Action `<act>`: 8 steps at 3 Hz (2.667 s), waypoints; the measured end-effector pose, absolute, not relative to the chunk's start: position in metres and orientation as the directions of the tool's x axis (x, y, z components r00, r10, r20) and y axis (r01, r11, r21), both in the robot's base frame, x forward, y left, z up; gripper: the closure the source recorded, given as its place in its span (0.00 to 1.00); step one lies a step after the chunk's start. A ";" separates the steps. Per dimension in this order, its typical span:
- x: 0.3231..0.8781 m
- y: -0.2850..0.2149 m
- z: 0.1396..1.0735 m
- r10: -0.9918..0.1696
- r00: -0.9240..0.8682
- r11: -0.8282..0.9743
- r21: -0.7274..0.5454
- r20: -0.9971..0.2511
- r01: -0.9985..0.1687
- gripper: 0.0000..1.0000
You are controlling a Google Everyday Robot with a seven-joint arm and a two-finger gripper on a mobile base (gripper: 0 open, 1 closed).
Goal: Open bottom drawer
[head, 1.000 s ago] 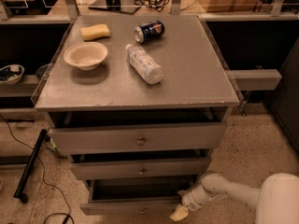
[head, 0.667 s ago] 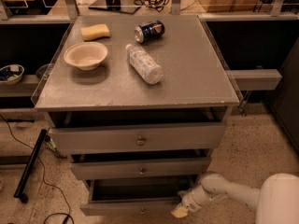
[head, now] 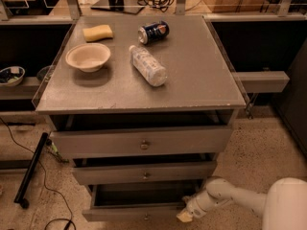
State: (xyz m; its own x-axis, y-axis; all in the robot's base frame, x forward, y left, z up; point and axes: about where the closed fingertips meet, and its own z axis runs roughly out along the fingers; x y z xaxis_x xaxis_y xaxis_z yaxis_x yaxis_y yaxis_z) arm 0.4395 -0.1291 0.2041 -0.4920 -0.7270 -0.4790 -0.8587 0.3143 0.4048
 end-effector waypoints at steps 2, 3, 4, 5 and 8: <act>0.446 -0.130 0.207 -0.727 -0.492 0.314 0.405 -0.479 -0.859 1.00; 0.450 -0.132 0.208 -0.727 -0.492 0.314 0.405 -0.479 -0.859 1.00; 0.456 -0.135 0.209 -0.727 -0.492 0.314 0.405 -0.479 -0.859 1.00; 0.468 -0.138 0.209 -0.727 -0.492 0.314 0.405 -0.479 -0.859 1.00; 0.474 -0.139 0.211 -0.727 -0.491 0.313 0.405 -0.480 -0.859 1.00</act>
Offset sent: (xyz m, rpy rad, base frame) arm -0.0003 0.0007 0.0074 0.0570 -0.0111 0.0015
